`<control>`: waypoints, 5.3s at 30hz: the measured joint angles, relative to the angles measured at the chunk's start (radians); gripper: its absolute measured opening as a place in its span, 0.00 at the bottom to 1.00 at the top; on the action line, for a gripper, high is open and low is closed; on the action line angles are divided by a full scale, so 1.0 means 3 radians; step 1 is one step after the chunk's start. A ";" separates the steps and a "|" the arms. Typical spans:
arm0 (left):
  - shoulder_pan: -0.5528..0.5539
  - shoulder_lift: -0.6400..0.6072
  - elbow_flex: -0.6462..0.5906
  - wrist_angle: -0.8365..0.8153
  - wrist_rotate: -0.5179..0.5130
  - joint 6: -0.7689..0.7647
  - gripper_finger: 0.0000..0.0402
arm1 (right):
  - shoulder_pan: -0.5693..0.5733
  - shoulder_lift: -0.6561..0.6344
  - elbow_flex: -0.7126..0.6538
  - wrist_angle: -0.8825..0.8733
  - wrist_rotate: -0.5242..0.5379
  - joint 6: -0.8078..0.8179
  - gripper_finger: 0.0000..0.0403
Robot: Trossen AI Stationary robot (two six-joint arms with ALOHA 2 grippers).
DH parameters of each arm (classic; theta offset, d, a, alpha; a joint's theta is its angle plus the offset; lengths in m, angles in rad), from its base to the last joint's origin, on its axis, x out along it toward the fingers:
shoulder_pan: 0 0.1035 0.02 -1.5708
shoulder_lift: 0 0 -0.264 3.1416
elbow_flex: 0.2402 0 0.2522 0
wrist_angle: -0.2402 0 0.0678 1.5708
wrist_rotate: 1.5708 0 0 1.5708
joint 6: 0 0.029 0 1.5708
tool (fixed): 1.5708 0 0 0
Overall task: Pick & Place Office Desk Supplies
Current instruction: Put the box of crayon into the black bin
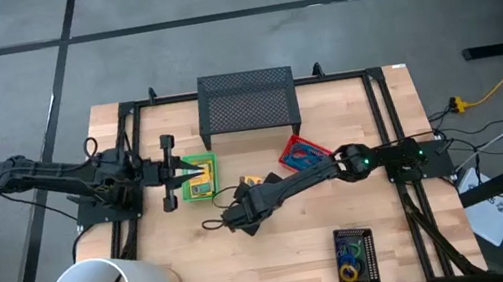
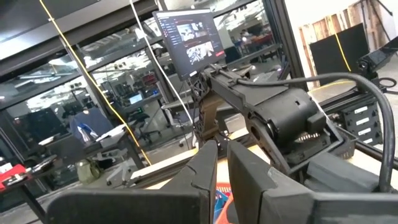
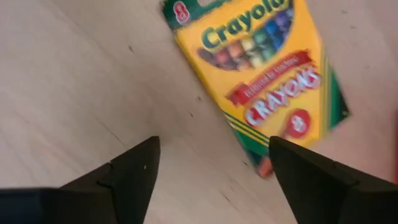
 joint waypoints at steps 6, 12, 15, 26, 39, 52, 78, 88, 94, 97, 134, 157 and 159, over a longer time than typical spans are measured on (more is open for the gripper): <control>0.0000 0.0000 0.0001 0.0002 0.0000 0.0006 0.09 | 0.0000 -0.0056 0.0254 -0.0376 0.0243 -0.0203 0.76; 0.0000 0.0020 0.0001 0.0051 0.0029 0.0006 0.09 | -0.0015 -0.0088 0.0408 -0.0414 0.0586 -0.0681 0.76; 0.0000 0.0031 0.0001 0.0048 0.0081 0.0007 0.09 | -0.0047 -0.0080 0.0407 -0.0400 0.0540 -0.0821 0.76; 0.0000 0.0037 0.0001 0.0052 0.0083 0.0008 0.09 | -0.0187 -0.0041 0.0397 -0.0223 0.0341 -0.1222 0.76; 0.0000 0.0037 0.0001 0.0052 0.0083 0.0013 0.09 | -0.0202 -0.0086 -0.0385 0.0421 0.0107 -0.1306 0.76; 0.0000 0.0060 0.0001 0.0044 0.0083 0.0004 0.09 | -0.0354 -0.0101 -0.0490 0.0590 -0.0128 -0.1211 0.16; -0.0009 0.0058 0.0001 0.0023 0.0083 0.0002 0.09 | -0.0299 -0.0281 0.0393 0.0332 0.0351 -0.1268 0.00; -0.0009 0.0069 0.0004 0.0058 0.0088 0.0003 0.09 | -0.0282 -0.0293 0.0402 0.0657 0.0472 -0.1373 0.00; -0.0009 0.0097 0.0004 0.0071 0.0088 0.0007 0.09 | -0.0292 -0.0294 0.0406 0.1056 0.0547 -0.1712 0.00; -0.0009 0.0103 0.0004 0.0093 0.0086 0.0010 0.09 | -0.0303 -0.0294 0.0407 0.1355 0.0544 -0.2001 0.00; -0.0013 -0.0668 0.0003 -0.0730 0.0157 -0.0201 0.09 | -0.0774 -0.0226 0.0360 0.1370 -0.0526 -0.6963 0.00; -0.0011 -0.0666 0.0002 -0.0699 0.0142 0.0005 0.09 | -0.0895 0.0001 0.0361 0.1695 -0.0772 -0.8230 0.00; -0.0011 -0.0666 0.0002 -0.0701 0.0142 0.0004 0.09 | -0.0898 0.0001 0.0361 0.1694 -0.0830 -0.8192 0.00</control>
